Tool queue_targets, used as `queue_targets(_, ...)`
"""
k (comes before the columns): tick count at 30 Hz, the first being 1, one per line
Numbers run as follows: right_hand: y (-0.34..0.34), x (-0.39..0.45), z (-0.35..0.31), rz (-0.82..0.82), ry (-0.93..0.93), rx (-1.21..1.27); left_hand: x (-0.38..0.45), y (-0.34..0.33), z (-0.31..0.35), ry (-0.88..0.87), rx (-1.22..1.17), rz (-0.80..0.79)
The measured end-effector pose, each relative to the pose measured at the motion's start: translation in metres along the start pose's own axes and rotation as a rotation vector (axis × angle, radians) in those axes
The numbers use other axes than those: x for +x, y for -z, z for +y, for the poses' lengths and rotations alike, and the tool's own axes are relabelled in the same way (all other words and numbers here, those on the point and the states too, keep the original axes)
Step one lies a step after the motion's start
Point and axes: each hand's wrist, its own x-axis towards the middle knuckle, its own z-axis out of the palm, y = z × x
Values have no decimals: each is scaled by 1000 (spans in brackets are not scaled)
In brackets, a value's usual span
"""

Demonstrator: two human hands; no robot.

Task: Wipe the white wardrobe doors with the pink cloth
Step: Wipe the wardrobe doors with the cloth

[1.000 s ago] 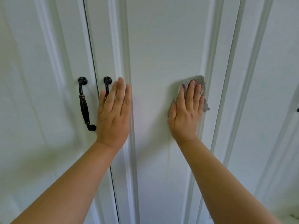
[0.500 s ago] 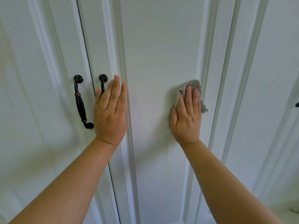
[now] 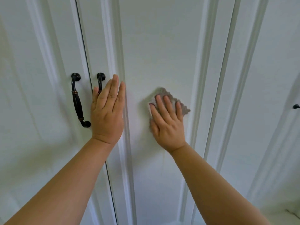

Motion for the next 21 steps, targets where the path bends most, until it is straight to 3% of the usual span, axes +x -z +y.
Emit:
queue_targets(5,20,24,28,60,-287,44,-2,0,2,28,-19,-3)
queue_targets(10,22,70,36,161,-380,55,0,-3,4,27,-6,16)
queue_targets(13,13,43,22,185,-464,103,1,-5,3,36,3,35)
queue_targets(18,5,-96,5,-43,-565,244,0,-4,0,22,29,13)
queue_targets(21,14,-137,-4,-170,-621,282,1,-3,4,37,59,28)
